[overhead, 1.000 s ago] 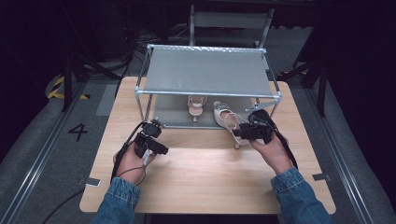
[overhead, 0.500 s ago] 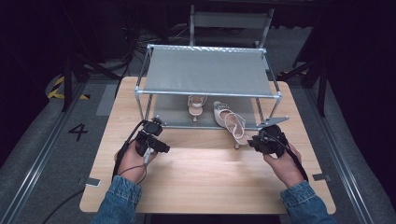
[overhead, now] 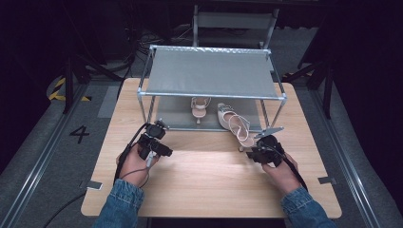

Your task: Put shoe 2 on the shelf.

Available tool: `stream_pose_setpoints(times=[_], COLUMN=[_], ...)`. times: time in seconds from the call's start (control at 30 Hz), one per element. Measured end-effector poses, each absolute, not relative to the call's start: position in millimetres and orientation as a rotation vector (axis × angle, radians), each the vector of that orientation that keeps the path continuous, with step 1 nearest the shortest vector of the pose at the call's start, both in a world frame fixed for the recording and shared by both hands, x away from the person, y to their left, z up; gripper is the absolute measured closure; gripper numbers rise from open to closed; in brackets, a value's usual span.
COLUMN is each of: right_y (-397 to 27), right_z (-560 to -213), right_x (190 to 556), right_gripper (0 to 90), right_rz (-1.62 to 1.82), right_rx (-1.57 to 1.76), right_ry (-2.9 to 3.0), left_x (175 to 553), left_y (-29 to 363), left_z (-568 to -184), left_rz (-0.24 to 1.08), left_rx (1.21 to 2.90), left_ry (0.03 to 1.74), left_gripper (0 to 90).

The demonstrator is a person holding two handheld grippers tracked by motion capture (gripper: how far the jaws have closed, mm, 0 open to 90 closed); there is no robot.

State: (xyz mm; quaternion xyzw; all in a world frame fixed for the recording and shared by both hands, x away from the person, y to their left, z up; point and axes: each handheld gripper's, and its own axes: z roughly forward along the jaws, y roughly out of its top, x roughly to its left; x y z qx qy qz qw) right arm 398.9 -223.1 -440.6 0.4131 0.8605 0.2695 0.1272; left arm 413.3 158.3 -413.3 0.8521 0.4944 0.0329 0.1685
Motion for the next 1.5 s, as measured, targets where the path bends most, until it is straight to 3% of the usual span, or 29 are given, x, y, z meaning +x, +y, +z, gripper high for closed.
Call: stream_pose_setpoints(times=[0.23, 0.4, 0.77, 1.5], right_y=[-210, -204, -198, -179], right_z=[-456, -459, -446, -427], right_x=[406, 409, 422, 470], right_gripper=[69.4, 76.4, 78.6, 79.1], right_rz=[0.827, 0.857, 0.989, 0.85], right_rx=[1.167, 1.161, 1.183, 1.06], right_ry=[2.465, 2.438, 2.451, 2.486], left_x=[410, 407, 395, 389], left_y=[161, 168, 185, 193], left_z=[-414, -416, -416, -419], left_rz=[0.108, 0.111, 0.13, 0.149], left_rx=[2.411, 2.408, 2.379, 2.374], left_ry=[1.417, 1.436, 1.484, 1.513], left_gripper=[42.1, 42.1, 42.1, 42.7])
